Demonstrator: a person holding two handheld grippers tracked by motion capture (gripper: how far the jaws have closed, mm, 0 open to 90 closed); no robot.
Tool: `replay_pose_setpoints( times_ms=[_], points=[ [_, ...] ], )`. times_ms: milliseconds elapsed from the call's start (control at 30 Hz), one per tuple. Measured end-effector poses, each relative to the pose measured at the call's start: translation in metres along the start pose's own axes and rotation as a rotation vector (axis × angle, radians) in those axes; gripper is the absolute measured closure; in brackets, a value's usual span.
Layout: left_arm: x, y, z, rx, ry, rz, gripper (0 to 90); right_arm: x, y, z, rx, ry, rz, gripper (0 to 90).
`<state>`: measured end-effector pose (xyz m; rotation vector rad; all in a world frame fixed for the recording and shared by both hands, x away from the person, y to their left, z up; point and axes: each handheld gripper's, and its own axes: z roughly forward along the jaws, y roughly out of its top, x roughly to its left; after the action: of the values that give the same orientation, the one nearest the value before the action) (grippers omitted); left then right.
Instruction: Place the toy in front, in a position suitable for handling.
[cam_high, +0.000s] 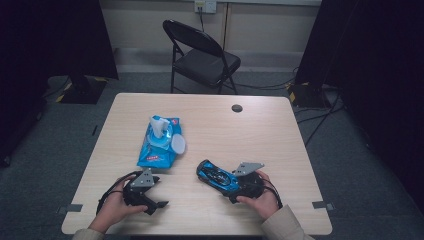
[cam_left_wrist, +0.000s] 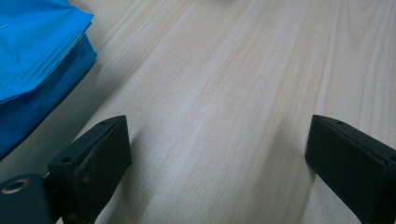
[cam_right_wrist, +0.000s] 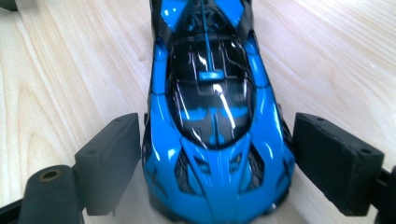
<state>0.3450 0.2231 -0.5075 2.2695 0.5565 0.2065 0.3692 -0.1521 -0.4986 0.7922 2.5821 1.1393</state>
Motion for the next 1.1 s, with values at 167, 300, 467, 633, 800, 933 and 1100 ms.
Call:
replay_pose_setpoints(
  times_ms=[167, 300, 467, 633, 800, 933, 1100],
  points=[
    [0.000, 0.000, 0.000, 0.000, 0.001, 0.000, 6.2, -0.001, -0.006, -0.006, -0.002, -0.008, 0.012, 16.1],
    [0.000, 0.000, 0.000, 0.004, 0.001, 0.004, 6.2, 0.001, -0.015, -0.003, 0.002, -0.021, 0.008, 14.7],
    [0.000, 0.000, 0.000, 0.005, 0.003, 0.006, 6.2, 0.001, -0.016, -0.003, -0.001, -0.024, 0.011, 14.6],
    [0.000, 0.000, 0.000, 0.006, 0.005, 0.005, 6.2, 0.001, -0.016, -0.005, -0.011, -0.029, 0.021, 22.1],
    [0.000, 0.000, 0.000, 0.004, 0.006, 0.001, 6.1, 0.001, -0.017, -0.005, -0.016, -0.022, 0.010, 23.3],
    [0.000, 0.000, 0.000, 0.006, 0.006, 0.004, 6.1, 0.001, -0.017, -0.005, -0.015, -0.022, 0.011, 23.1],
    [0.000, 0.000, 0.000, 0.003, 0.006, 0.001, 6.1, 0.001, -0.016, -0.005, -0.014, -0.024, 0.011, 22.7]
  ],
)
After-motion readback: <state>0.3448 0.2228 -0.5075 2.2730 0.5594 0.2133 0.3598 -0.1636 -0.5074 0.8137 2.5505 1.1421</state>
